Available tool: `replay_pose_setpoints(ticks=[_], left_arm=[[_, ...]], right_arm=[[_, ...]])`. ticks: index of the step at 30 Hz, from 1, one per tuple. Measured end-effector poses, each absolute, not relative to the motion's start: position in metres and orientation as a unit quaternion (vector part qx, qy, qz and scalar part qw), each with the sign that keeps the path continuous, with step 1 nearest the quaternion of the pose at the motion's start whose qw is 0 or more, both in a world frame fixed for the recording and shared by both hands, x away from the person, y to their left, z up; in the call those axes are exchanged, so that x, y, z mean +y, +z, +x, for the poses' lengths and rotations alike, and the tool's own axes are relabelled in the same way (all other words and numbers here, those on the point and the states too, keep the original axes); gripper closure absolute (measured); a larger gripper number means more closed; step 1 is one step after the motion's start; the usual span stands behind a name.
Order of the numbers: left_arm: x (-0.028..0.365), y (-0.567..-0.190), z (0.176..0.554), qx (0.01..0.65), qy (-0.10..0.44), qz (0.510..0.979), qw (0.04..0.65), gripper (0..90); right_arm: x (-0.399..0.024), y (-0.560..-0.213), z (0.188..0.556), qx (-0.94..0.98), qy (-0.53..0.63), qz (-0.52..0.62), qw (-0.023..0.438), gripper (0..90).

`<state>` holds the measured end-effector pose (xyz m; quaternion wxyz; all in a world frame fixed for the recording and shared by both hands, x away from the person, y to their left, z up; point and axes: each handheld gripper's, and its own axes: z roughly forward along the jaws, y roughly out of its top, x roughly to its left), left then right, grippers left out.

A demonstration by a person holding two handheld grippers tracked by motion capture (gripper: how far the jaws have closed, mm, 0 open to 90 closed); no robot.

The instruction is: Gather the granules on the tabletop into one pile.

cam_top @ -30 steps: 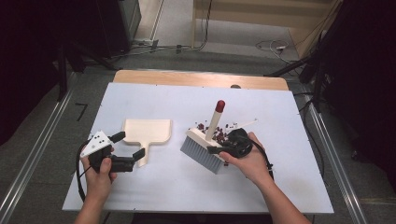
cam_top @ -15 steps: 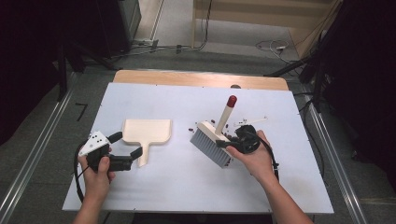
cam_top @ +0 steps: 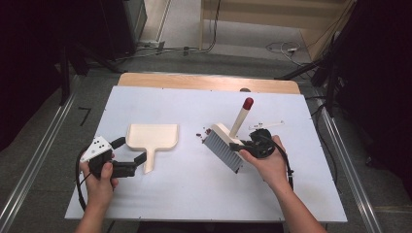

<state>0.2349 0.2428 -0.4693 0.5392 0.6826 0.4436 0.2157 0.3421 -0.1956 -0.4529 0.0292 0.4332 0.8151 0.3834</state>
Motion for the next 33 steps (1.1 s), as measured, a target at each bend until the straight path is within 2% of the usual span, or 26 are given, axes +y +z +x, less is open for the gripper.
replay_pose_setpoints(ticks=[9,15,24,33], left_arm=[[0.242,-0.47,0.234,0.446,0.217,0.681,0.54,0.0],[0.243,-0.47,0.234,0.448,0.218,0.677,0.542,0.0],[0.247,-0.472,0.234,0.453,0.216,0.674,0.543,0.0],[0.245,-0.474,0.235,0.453,0.213,0.675,0.542,0.0]], right_arm=[[-0.189,-0.44,0.332,0.808,0.412,0.42,0.022,65.9],[-0.163,-0.431,0.327,0.805,0.427,0.41,0.04,65.9],[-0.12,-0.443,0.349,0.794,0.423,0.435,0.053,65.9],[-0.13,-0.455,0.365,0.777,0.399,0.48,0.083,65.9]])
